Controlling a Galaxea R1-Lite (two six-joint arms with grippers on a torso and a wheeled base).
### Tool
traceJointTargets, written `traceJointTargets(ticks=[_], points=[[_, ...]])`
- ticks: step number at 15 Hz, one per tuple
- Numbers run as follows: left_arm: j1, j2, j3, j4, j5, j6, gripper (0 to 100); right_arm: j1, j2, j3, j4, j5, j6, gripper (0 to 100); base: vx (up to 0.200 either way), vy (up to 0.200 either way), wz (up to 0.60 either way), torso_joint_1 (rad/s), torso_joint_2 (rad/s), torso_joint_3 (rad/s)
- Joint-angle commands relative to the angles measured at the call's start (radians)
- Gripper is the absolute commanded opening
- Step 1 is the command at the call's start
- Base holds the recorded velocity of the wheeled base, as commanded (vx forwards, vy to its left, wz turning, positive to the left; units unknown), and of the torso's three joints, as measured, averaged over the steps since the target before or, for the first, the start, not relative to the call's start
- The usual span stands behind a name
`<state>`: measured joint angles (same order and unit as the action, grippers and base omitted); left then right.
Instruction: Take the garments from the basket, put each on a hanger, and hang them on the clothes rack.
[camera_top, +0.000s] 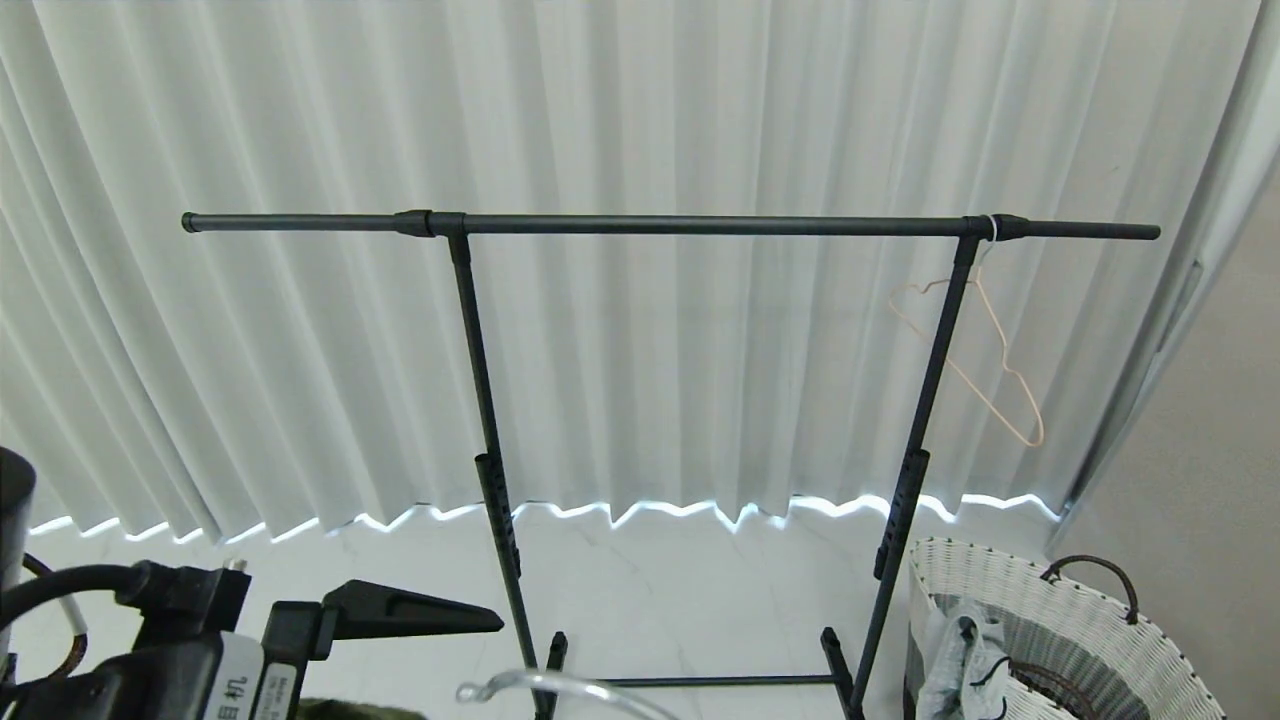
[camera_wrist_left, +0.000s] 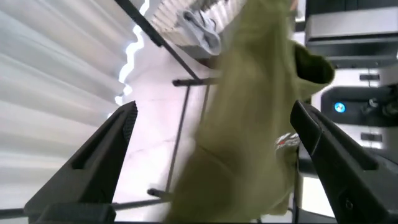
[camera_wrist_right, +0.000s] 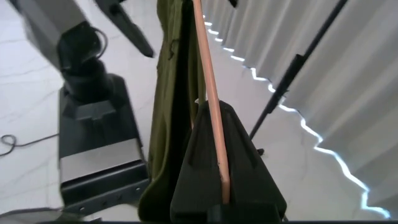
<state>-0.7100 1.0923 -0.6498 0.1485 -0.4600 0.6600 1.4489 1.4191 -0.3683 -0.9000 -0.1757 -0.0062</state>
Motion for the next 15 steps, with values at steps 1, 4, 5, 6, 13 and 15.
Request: traceJointTargets(ticks=[1,4,5,6,13,15], points=[[-0.025,0.020,0.007,0.000,0.000,0.000,100,0.044,0.027,-0.003,0.000,-0.001,0.008,0,0.000,0.000,0.00,0.000,0.00,0.000],[-0.060,0.029,0.042,0.002,0.000,0.012,100,0.077,0.046,-0.008,0.000,-0.001,0.011,0,0.000,0.000,0.00,0.000,0.00,0.000],[-0.063,0.023,0.056,0.002,0.000,0.029,100,0.077,0.041,-0.009,0.000,-0.001,0.011,0,0.000,0.000,0.00,0.000,0.00,0.000],[-0.063,0.020,0.062,0.002,0.000,0.038,100,0.077,0.038,-0.009,0.000,-0.001,0.011,0,0.000,0.000,0.00,0.000,0.00,0.000],[-0.062,0.017,0.068,0.000,0.001,0.038,0,0.076,0.034,-0.017,-0.002,-0.007,0.008,0,0.000,0.000,0.00,0.000,0.00,0.000],[-0.062,0.012,0.071,0.000,0.004,0.039,0,0.076,0.034,-0.017,-0.002,-0.019,0.005,0,0.000,0.000,0.00,0.000,0.00,0.000]])
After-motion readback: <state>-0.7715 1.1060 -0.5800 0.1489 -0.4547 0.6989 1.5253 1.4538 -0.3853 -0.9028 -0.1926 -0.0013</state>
